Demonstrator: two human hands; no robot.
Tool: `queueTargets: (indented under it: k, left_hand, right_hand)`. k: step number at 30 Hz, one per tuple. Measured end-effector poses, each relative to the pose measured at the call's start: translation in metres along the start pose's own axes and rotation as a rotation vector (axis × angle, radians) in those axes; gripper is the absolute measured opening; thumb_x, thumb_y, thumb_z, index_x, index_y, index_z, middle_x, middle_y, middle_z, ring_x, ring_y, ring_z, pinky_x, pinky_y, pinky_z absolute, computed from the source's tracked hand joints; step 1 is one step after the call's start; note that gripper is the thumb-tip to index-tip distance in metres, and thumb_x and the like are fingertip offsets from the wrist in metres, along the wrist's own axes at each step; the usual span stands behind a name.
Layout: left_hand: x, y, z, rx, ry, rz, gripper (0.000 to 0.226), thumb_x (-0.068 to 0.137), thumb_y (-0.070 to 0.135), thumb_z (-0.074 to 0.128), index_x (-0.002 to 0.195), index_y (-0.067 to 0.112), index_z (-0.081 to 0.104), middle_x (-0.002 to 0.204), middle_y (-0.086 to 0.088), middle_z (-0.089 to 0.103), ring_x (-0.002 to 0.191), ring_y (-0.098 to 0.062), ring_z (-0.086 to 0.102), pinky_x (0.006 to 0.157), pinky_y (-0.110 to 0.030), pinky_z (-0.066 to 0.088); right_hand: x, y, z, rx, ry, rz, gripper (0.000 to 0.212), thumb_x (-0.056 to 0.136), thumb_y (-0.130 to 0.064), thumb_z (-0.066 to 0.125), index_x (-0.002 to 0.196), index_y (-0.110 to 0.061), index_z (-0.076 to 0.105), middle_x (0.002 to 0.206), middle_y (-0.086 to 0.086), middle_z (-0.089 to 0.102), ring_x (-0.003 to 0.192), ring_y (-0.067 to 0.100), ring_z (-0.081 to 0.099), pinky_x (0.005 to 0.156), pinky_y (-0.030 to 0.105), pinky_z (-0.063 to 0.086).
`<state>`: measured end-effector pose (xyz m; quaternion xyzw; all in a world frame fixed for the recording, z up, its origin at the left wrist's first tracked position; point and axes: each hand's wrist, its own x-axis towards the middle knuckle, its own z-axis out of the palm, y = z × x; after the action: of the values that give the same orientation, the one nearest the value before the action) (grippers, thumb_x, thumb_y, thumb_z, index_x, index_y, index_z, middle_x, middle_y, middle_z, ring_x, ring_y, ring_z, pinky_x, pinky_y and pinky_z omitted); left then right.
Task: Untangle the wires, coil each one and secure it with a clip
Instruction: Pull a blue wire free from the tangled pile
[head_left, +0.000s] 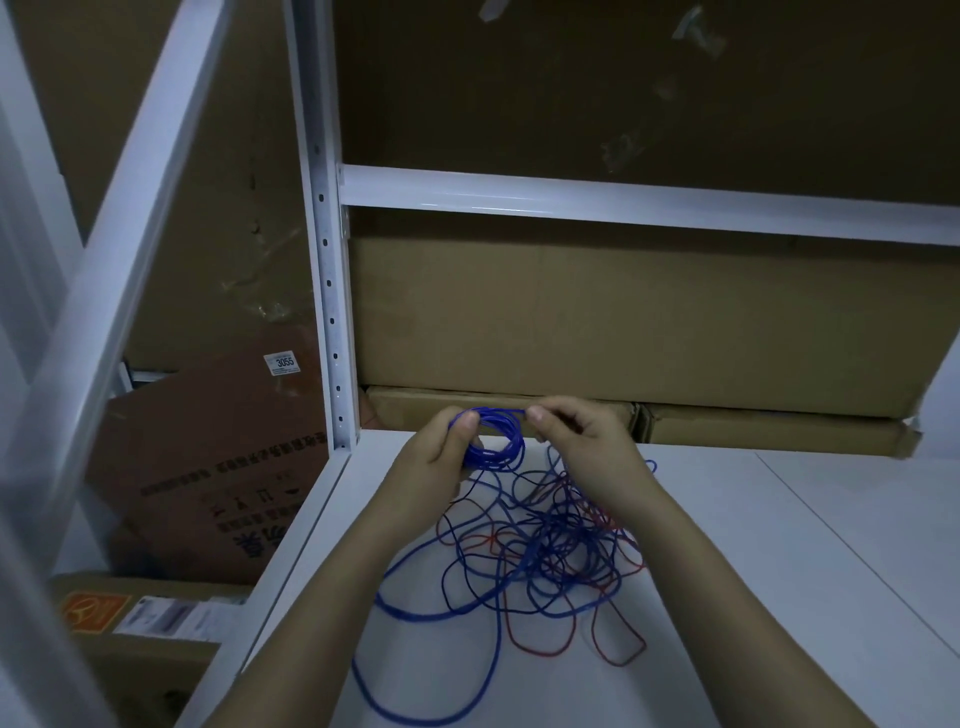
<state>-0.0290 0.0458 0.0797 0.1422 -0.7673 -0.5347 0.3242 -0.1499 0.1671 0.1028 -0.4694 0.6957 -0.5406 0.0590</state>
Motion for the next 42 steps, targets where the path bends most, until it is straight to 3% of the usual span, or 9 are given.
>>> queueTargets:
  k: [3,12,17,21,25,29,33,38,42]
  left_hand:
    - [0.002,-0.002,0.016,0.001,0.141,0.031,0.029,0.103,0.031,0.036,0.085,0.021,0.057,0.060,0.010,0.046,0.057,-0.011,0.042,0.062,-0.029,0.037]
    - [0.003,-0.006,0.039,-0.102,0.310,0.056,0.028,0.104,0.028,0.033,0.091,0.023,0.057,0.077,-0.004,0.059,0.068,-0.019,0.050,0.068,-0.044,0.043]
    - [-0.001,-0.009,0.023,-0.029,-0.019,0.032,0.020,0.101,0.033,0.039,0.101,0.027,0.058,0.084,-0.003,0.060,0.078,-0.029,0.058,0.067,-0.041,0.047]
    - [0.003,-0.001,0.004,0.264,-0.282,-0.057,0.028,0.098,0.044,0.041,0.094,0.021,0.056,0.081,0.006,0.057,0.070,-0.005,0.055,0.067,-0.026,0.044]
    - [0.006,0.010,0.005,0.358,-0.308,-0.048,0.036,0.098,0.048,0.034,0.085,0.020,0.051,0.072,0.011,0.053,0.058,0.001,0.051,0.065,-0.023,0.039]
    - [0.012,0.004,0.007,0.385,-0.225,0.087,0.028,0.102,0.037,0.032,0.084,0.026,0.051,0.071,0.010,0.050,0.064,-0.001,0.049,0.065,-0.022,0.036]
    - [0.013,-0.010,0.016,0.288,0.023,0.166,0.031,0.104,0.027,0.032,0.076,0.029,0.046,0.065,0.005,0.050,0.058,-0.003,0.048,0.062,-0.026,0.036]
    - [0.016,-0.014,0.034,0.321,0.245,0.124,0.021,0.104,0.020,0.031,0.091,0.019,0.047,0.066,0.007,0.051,0.058,-0.005,0.050,0.053,-0.017,0.036]
    - [0.013,-0.009,0.042,0.109,0.195,0.065,0.023,0.105,0.024,0.030,0.099,0.013,0.050,0.072,0.006,0.055,0.053,0.000,0.053,0.050,-0.014,0.040]
  right_hand:
    - [-0.010,-0.004,0.020,0.174,0.022,0.057,0.039,0.103,-0.034,0.036,0.076,-0.023,0.061,0.046,-0.018,0.048,0.046,-0.005,0.044,0.053,0.011,0.034]
    - [-0.011,0.000,0.040,0.024,0.128,-0.005,0.026,0.101,-0.038,0.038,0.102,-0.028,0.062,0.095,-0.011,0.065,0.088,0.002,0.058,0.078,0.021,0.045]
    - [0.000,0.014,0.025,-0.193,0.125,-0.098,0.028,0.104,-0.022,0.035,0.082,-0.028,0.052,0.073,-0.010,0.053,0.069,0.004,0.049,0.062,0.020,0.034]
    - [0.001,0.023,0.007,-0.481,-0.051,-0.208,0.022,0.103,-0.020,0.037,0.091,-0.015,0.054,0.078,-0.007,0.047,0.069,0.010,0.041,0.061,0.025,0.031]
    - [0.002,0.019,0.005,-0.583,-0.194,-0.303,0.017,0.099,-0.008,0.041,0.094,-0.010,0.057,0.079,-0.005,0.047,0.069,0.012,0.038,0.059,0.028,0.029]
    - [0.002,0.015,0.008,-0.172,-0.153,-0.110,0.025,0.102,-0.019,0.041,0.097,-0.008,0.063,0.084,-0.004,0.062,0.075,0.002,0.053,0.069,0.016,0.040]
    - [-0.007,0.016,0.018,0.096,-0.012,-0.026,0.035,0.104,-0.026,0.036,0.085,-0.007,0.059,0.063,-0.012,0.048,0.057,0.002,0.041,0.057,0.016,0.034]
    - [-0.013,0.011,0.041,0.201,0.103,0.001,0.028,0.102,-0.031,0.039,0.086,-0.021,0.060,0.067,-0.015,0.050,0.062,0.001,0.046,0.061,0.014,0.036]
    - [-0.002,0.019,0.047,0.050,0.176,-0.015,0.022,0.102,-0.024,0.040,0.099,-0.018,0.061,0.089,-0.003,0.058,0.080,0.009,0.056,0.071,0.027,0.045]
